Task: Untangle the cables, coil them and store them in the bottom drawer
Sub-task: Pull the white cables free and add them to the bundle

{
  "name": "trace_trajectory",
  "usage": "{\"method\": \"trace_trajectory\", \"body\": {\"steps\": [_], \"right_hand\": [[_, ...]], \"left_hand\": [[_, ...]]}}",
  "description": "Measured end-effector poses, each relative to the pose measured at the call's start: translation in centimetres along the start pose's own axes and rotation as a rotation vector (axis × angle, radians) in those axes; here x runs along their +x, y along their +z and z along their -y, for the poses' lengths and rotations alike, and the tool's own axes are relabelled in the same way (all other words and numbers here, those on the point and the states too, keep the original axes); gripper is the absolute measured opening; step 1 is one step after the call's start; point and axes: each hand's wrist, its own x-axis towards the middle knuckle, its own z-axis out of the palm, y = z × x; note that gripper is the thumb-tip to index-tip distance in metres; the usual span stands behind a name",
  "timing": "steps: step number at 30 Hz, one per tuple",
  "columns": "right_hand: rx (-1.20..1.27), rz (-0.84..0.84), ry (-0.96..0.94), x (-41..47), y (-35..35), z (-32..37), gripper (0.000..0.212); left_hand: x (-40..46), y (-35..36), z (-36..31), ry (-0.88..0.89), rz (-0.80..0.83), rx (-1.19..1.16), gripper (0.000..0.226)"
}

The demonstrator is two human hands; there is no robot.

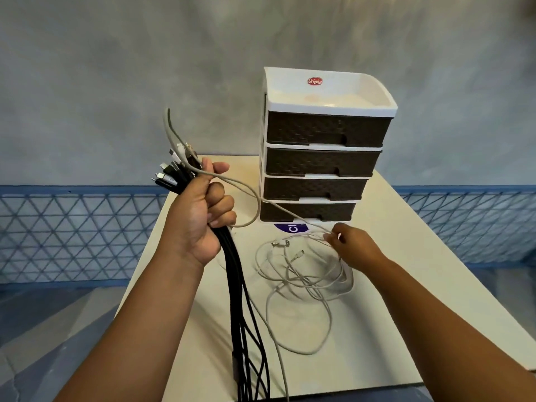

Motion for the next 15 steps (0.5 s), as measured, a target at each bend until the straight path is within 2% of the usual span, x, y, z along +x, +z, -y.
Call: {"method": "trace_trajectory", "body": {"steps": [3,7,9,12,15], "right_hand": [[0.028,-0.021,-0.057,0.5,-2.0,0.8,0.041],[-0.342,-0.145,-0.256,0.1,-6.0,3.6,0.037],[-0.362,-0.142,-0.260,-0.5,-7.7,5.5,0.039],[0.098,0.015,-0.152,-1.6,-9.3,7.8,0.048],[0.601,0.151,-0.178,-3.1,-10.2,8.8,0.046]], "left_hand": [[0.1,-0.1,0.1,-0.014,-0.002,-0.001,0.029],[0.2,0.1,0.1,-0.027,0.009,0.007,0.030],[0.2,0.2,0.1,-0.027,0.014,0.004,0.031],[0.2,0.1,0.0,-0.023,0.017,0.000,0.032],[0.0,0.0,-0.1,-0.023,0.022,0.006,0.031]]}}
